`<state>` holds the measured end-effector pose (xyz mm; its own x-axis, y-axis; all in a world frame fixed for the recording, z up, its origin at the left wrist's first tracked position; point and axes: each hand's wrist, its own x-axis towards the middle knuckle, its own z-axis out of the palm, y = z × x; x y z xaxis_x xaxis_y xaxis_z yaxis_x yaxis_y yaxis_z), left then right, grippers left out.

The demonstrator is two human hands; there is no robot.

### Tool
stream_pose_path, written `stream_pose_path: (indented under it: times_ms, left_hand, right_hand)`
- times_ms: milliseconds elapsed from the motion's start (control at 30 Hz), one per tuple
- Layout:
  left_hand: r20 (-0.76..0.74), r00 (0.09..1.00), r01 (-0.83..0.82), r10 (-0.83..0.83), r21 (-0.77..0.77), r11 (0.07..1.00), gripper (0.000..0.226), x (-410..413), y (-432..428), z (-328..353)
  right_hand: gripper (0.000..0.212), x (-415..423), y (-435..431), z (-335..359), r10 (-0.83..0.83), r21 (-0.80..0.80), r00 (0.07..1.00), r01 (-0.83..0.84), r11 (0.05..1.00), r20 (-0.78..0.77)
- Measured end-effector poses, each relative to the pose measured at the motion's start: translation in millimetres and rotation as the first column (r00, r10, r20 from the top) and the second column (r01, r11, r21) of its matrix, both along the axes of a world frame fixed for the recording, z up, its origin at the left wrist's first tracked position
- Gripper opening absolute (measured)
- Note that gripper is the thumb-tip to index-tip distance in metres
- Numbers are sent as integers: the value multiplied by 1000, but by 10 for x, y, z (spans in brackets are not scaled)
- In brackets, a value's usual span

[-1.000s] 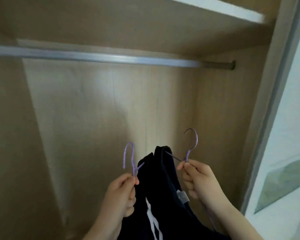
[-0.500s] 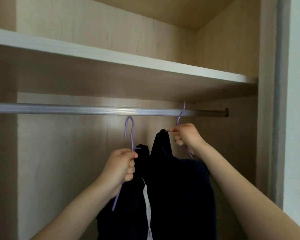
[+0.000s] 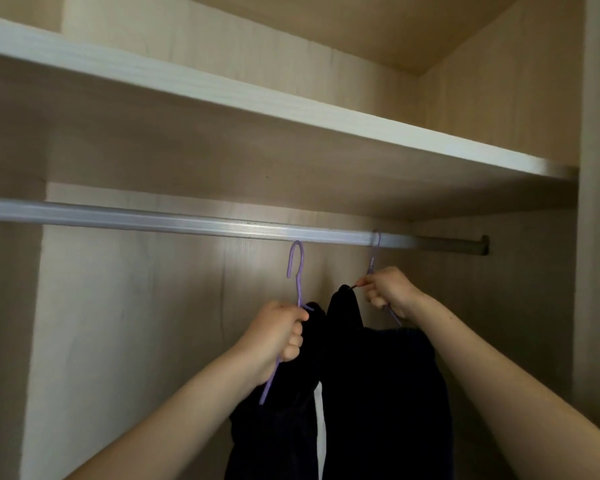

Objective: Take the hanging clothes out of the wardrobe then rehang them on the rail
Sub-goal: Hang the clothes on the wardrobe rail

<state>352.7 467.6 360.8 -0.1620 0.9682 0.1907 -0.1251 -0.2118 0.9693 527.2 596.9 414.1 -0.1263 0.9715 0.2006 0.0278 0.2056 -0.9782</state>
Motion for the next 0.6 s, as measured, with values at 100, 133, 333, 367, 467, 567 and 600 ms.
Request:
stream_pose_path:
  times_ms: [100, 133, 333, 367, 467, 567, 600]
  left_hand:
    - [58, 998, 24, -20, -62, 998, 30, -5, 234, 32]
    - [65, 998, 26, -20, -85, 996, 32, 10, 309, 43]
    - [137, 990, 14, 13, -198, 980, 40, 109, 789, 125]
    - [177, 984, 19, 18, -209, 978, 41, 116, 862, 160]
    - [249, 968, 7, 41, -190, 982, 41, 140, 1041, 331]
    - [241, 968, -37, 72, -145, 989, 39, 144, 1170, 544]
    - [242, 968, -41, 72, -130, 991, 39, 150, 1190, 606]
  right_hand:
    - [32, 33, 104, -48, 37, -27, 999, -38, 999, -36]
    - [31, 41, 132, -60, 37, -20, 998, -38, 999, -44]
    - [32, 30, 227, -108, 65, 2, 993, -66, 998, -98]
    - [32, 19, 244, -115, 64, 3, 993, -64, 998, -100]
    - [33, 11, 300, -132, 77, 4, 990, -77, 997, -121]
    - [31, 27, 299, -133, 98, 8, 988, -97, 995, -121]
    - [31, 30, 289, -132, 102, 11, 987, -102, 995, -124]
